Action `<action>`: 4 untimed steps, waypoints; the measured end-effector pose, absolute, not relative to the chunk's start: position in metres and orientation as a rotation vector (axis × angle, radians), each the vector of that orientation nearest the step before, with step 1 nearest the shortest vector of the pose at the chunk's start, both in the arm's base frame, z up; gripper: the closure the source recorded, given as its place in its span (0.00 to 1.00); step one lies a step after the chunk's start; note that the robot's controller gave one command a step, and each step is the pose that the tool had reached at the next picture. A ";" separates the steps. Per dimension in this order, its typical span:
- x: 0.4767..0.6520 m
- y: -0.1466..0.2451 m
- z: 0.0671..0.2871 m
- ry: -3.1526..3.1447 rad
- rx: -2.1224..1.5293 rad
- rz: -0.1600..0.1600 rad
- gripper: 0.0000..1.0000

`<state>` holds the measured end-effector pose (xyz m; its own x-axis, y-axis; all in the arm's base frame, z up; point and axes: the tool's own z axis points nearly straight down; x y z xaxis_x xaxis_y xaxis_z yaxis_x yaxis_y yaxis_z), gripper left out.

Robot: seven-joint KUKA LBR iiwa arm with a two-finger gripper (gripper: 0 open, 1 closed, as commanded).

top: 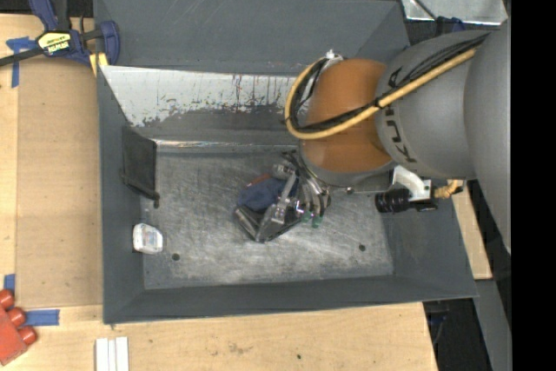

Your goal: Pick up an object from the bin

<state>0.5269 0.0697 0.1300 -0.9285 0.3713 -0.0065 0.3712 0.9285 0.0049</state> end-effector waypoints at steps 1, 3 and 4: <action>0.536 0.063 0.121 3.040 0.761 0.013 0.00; 0.552 0.074 0.082 2.883 1.171 0.034 0.00; 0.552 0.074 0.082 2.884 1.170 0.033 1.00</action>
Offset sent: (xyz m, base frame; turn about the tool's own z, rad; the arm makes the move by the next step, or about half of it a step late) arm 0.0070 -0.0106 -0.0118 0.1174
